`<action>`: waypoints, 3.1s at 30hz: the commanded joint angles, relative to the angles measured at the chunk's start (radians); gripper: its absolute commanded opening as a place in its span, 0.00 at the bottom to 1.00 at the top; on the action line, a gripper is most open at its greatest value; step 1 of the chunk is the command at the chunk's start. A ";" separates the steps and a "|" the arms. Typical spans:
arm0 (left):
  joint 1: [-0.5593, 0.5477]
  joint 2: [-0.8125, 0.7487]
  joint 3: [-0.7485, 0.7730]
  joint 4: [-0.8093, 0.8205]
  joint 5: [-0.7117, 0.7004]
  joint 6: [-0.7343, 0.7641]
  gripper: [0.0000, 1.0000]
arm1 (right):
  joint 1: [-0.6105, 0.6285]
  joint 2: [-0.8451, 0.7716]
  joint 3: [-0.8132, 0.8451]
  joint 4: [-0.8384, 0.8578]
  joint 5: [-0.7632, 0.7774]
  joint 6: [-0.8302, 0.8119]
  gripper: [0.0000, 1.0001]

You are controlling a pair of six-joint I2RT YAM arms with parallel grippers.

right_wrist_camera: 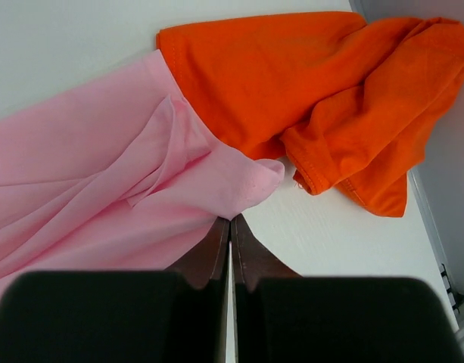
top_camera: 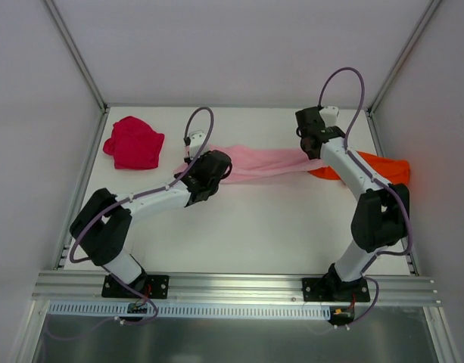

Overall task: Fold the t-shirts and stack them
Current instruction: Fold the other side of the tshirt into a rectangle

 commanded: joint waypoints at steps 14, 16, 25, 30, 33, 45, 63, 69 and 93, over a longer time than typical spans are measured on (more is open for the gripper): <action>0.189 0.233 0.303 -0.084 0.082 0.073 0.00 | -0.143 0.284 0.358 -0.187 0.035 -0.020 0.01; 0.197 0.255 0.340 -0.096 0.080 0.076 0.00 | -0.146 0.319 0.385 -0.180 0.014 -0.036 0.01; 0.246 0.364 0.470 -0.144 0.113 0.084 0.00 | -0.156 0.455 0.569 -0.227 -0.022 -0.068 0.01; 0.261 0.413 0.521 -0.150 0.105 0.105 0.00 | -0.158 0.511 0.626 -0.235 -0.025 -0.091 0.01; 0.275 0.439 0.556 -0.160 0.125 0.105 0.00 | -0.163 0.534 0.657 -0.238 -0.029 -0.095 0.01; 0.293 0.491 0.612 -0.168 0.130 0.105 0.94 | -0.172 0.578 0.680 -0.241 -0.031 -0.146 0.83; 0.279 0.254 0.245 -0.064 0.249 -0.013 0.99 | -0.074 0.393 0.461 -0.129 -0.009 -0.146 0.99; 0.281 0.249 0.221 -0.085 0.266 -0.016 0.99 | -0.051 0.284 0.330 -0.091 -0.092 -0.125 0.99; 0.384 0.217 0.106 -0.027 0.395 -0.051 0.99 | 0.003 0.190 0.204 -0.052 -0.140 -0.089 0.99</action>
